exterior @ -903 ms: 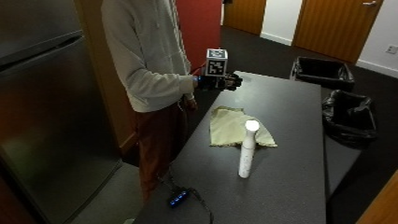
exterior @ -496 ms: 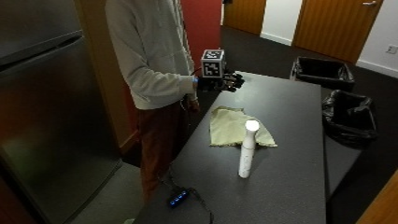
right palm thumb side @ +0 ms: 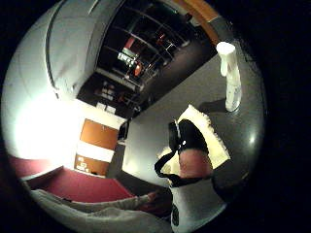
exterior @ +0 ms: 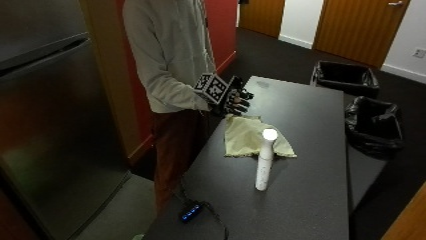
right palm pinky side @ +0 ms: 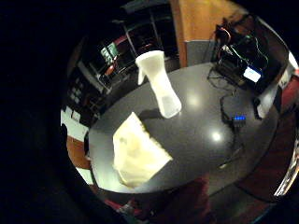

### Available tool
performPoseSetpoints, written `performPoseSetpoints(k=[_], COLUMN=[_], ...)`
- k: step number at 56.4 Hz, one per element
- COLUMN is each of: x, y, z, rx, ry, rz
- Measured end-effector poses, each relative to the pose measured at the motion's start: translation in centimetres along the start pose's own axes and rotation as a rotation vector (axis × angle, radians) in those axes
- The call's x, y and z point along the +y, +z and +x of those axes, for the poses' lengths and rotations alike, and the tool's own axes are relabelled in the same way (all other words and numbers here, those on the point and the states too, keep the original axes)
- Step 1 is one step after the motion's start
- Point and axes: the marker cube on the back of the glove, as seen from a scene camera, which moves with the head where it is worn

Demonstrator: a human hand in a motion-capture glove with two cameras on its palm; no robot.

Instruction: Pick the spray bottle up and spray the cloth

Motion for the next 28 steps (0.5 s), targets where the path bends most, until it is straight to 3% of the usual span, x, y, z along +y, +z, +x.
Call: performPoseSetpoints(k=[17,28], x=[-1.0,-0.3], y=[3.2,6.9], z=[5.0,7.4], rx=[-0.27,-0.33], ry=[0.305,0.352], rz=[0.171,0.217])
